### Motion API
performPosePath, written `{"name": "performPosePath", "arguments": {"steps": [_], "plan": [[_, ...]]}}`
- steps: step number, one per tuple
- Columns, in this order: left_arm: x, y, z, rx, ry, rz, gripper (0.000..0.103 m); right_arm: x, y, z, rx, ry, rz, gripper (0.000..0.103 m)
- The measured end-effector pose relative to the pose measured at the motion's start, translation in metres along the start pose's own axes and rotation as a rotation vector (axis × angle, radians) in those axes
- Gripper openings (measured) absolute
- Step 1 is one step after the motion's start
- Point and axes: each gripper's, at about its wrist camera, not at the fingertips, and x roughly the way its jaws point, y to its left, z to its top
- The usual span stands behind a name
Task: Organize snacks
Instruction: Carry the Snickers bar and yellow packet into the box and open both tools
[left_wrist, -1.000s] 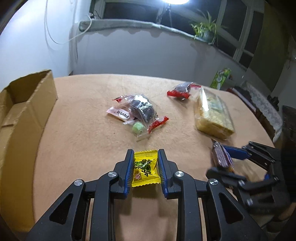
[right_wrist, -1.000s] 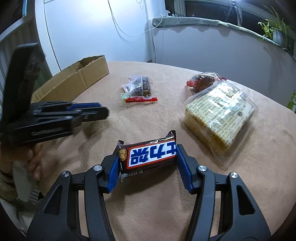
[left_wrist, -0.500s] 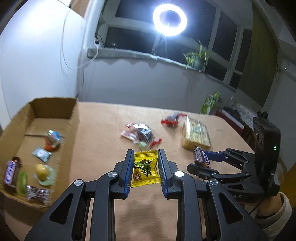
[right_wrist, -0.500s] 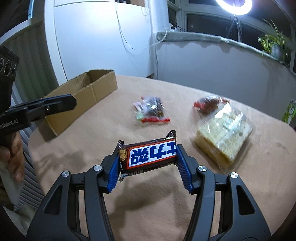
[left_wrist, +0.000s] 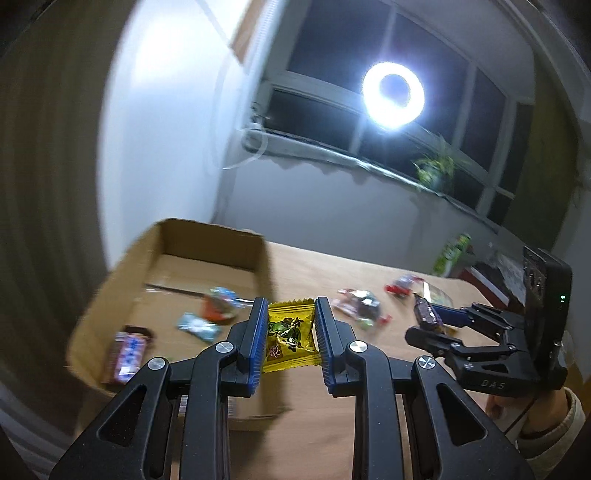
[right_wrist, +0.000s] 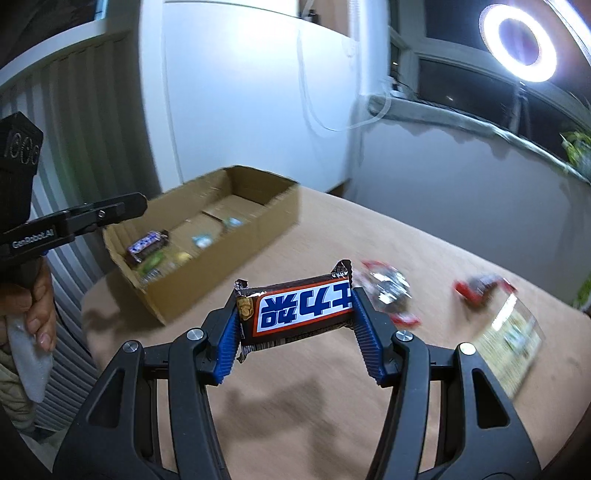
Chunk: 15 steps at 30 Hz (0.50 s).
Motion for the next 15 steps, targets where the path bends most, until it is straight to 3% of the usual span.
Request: {"name": "performPosePath", "arguments": {"steps": [7, 15], "plan": [[-0.015, 0.043, 0.002, -0.046, -0.027, 0.074, 0.024, 0.025, 0.044, 0.027, -0.077, -0.013, 0.071, 0.058], [-0.012, 0.067, 0.000, -0.079, -0.024, 0.110, 0.024, 0.054, 0.086, 0.060, -0.153, -0.030, 0.142, 0.058]]}}
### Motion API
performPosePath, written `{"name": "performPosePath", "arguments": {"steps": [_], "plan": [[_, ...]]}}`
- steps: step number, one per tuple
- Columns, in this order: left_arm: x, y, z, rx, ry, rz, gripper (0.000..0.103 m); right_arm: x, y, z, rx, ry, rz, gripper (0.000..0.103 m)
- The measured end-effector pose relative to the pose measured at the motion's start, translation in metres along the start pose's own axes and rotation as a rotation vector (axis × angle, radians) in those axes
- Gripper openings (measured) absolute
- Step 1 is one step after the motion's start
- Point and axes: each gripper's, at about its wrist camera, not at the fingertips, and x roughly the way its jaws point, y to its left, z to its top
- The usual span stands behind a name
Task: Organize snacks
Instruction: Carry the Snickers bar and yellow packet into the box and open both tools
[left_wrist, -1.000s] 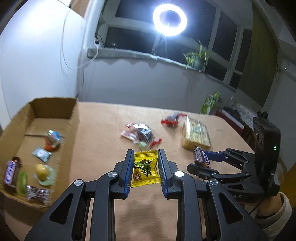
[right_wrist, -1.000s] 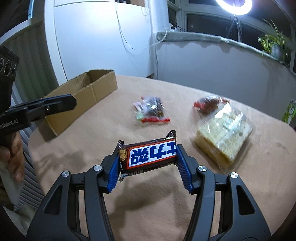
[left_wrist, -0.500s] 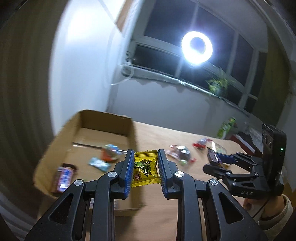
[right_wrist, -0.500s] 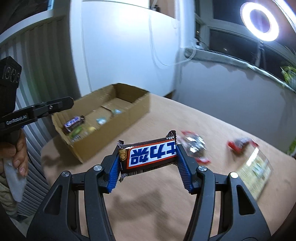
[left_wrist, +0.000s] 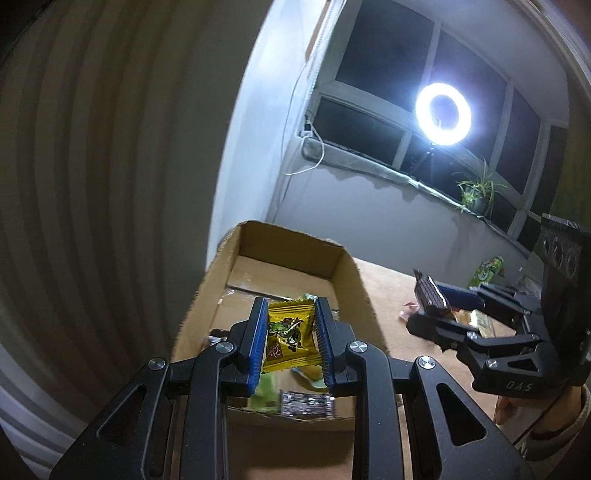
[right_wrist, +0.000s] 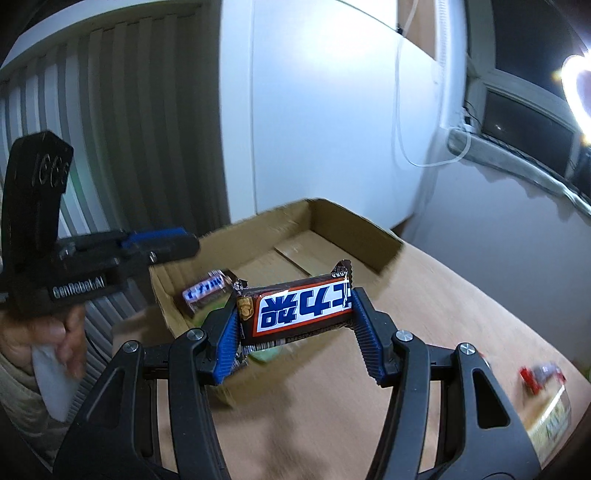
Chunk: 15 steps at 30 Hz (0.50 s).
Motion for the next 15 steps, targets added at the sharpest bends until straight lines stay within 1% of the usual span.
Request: {"name": "performPosePath", "arguments": {"steps": [5, 7, 8, 9, 11, 12, 15], "plan": [[0.005, 0.009, -0.002, -0.020, 0.012, 0.001, 0.024, 0.021, 0.007, 0.012, -0.016, -0.004, 0.029, 0.058], [0.008, 0.011, -0.003, -0.033, 0.020, 0.003, 0.025, 0.027, 0.007, 0.014, -0.019, -0.019, 0.038, 0.063], [0.009, 0.013, -0.004, -0.039, 0.023, 0.007, 0.027, 0.030, 0.007, 0.014, -0.025, -0.023, 0.041, 0.069], [0.009, 0.014, -0.005, -0.045, 0.025, 0.014, 0.032, 0.030, 0.007, 0.014, -0.031, -0.027, 0.025, 0.071], [0.007, 0.016, -0.007, -0.060, 0.017, 0.031, 0.065, 0.026, 0.002, 0.010, -0.014, -0.045, 0.004, 0.074], [0.004, 0.017, -0.008, -0.069, 0.004, 0.034, 0.068, 0.023, -0.001, 0.008, -0.001, -0.046, 0.006, 0.074], [-0.002, 0.019, -0.009, -0.079, -0.014, 0.034, 0.068, 0.017, -0.008, 0.000, 0.027, -0.035, -0.014, 0.074]]}}
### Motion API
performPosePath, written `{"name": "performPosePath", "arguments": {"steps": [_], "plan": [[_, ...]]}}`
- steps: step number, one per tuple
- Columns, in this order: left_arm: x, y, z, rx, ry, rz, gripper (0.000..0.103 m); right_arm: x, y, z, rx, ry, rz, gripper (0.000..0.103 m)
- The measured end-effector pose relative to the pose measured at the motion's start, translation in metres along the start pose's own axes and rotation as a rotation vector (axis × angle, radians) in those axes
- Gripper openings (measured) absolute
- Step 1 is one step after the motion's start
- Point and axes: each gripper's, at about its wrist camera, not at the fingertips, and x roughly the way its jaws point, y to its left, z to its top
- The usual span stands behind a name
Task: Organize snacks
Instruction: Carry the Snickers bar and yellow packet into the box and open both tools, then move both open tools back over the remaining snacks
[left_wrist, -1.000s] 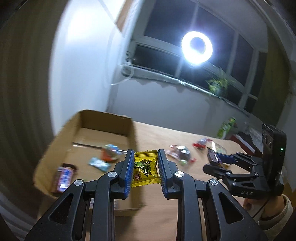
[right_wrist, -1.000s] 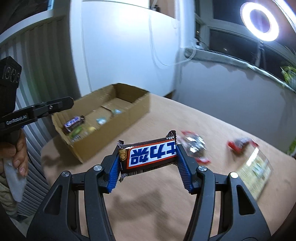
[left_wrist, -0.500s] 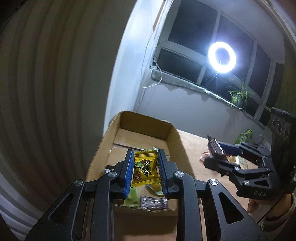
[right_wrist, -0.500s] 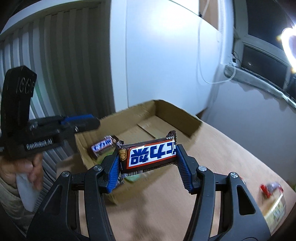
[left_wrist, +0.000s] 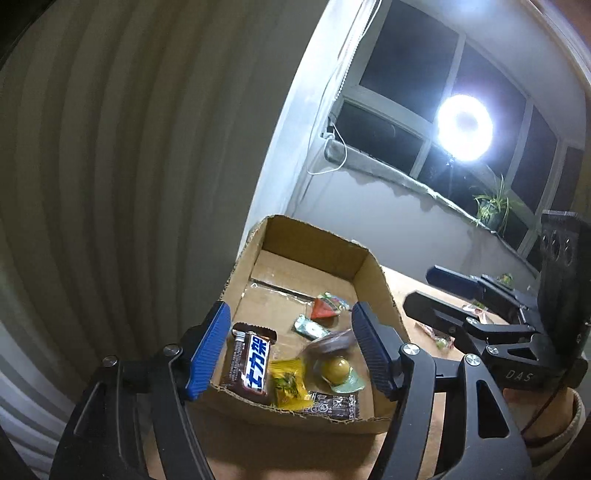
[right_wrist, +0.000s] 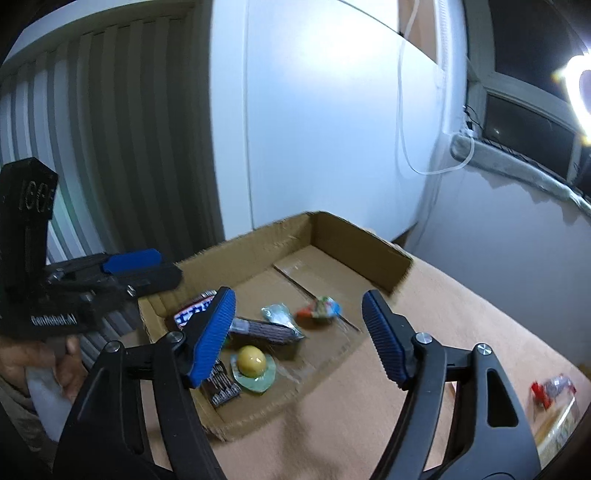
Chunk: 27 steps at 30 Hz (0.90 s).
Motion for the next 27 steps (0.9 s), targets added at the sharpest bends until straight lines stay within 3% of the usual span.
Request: {"name": "performPosePath", "arguments": {"steps": [12, 27], "plan": [[-0.018, 0.000, 0.001, -0.007, -0.027, 0.011, 0.068, -0.021, -0.005, -0.035, 0.059, 0.022, -0.038, 0.079], [-0.021, -0.050, -0.001, 0.071, -0.022, -0.030, 0.072, -0.047, -0.031, -0.055, 0.118, 0.002, -0.070, 0.079]]}}
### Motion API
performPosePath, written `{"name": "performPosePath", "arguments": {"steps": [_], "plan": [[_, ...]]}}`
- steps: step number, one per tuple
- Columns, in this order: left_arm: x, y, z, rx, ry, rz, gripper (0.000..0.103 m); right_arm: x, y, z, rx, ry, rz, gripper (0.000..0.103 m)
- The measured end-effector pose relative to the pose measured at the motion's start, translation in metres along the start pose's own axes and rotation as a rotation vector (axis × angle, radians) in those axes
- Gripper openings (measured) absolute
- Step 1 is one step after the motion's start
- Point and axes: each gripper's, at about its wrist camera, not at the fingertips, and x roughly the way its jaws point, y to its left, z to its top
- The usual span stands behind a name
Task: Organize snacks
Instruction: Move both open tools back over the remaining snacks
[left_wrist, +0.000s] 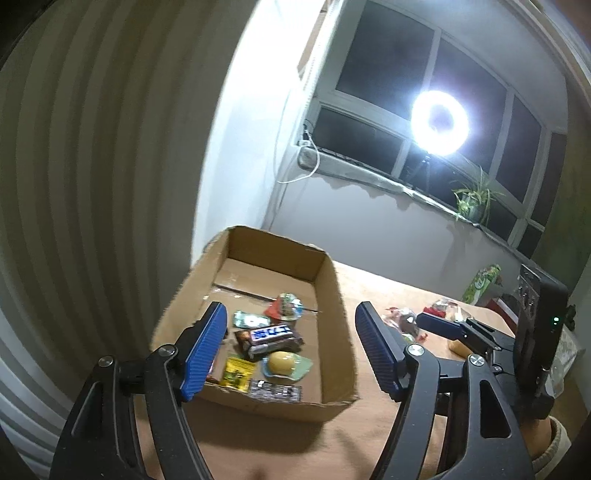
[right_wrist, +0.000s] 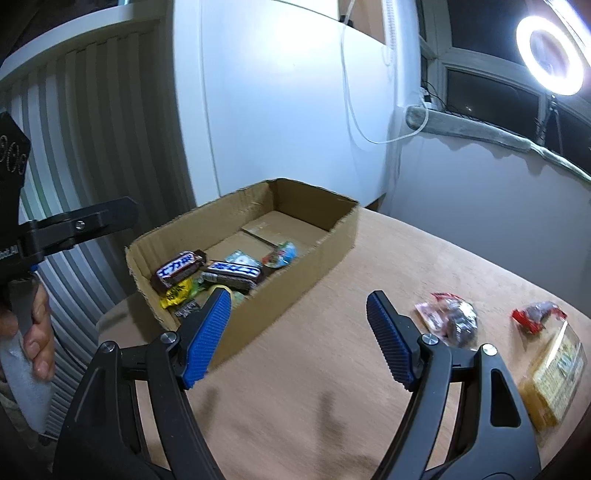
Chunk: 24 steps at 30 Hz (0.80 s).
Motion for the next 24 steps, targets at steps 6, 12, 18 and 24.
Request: {"name": "performPosePath", "arguments": {"steps": [6, 12, 18, 24], "plan": [[0.008, -0.030, -0.005, 0.042, 0.022, -0.040, 0.072, -0.010, -0.043, -0.012, 0.067, 0.018, -0.089, 0.079], [0.022, -0.068, -0.016, 0.103, 0.065, -0.111, 0.078, -0.019, -0.105, -0.031, 0.198, 0.044, -0.185, 0.089], [0.040, -0.096, -0.034, 0.166, 0.132, -0.152, 0.078, -0.012, -0.134, -0.035, 0.207, 0.082, -0.209, 0.089], [0.056, -0.115, -0.048, 0.182, 0.189, -0.177, 0.078, 0.029, -0.144, -0.022, 0.164, 0.166, -0.177, 0.088]]}}
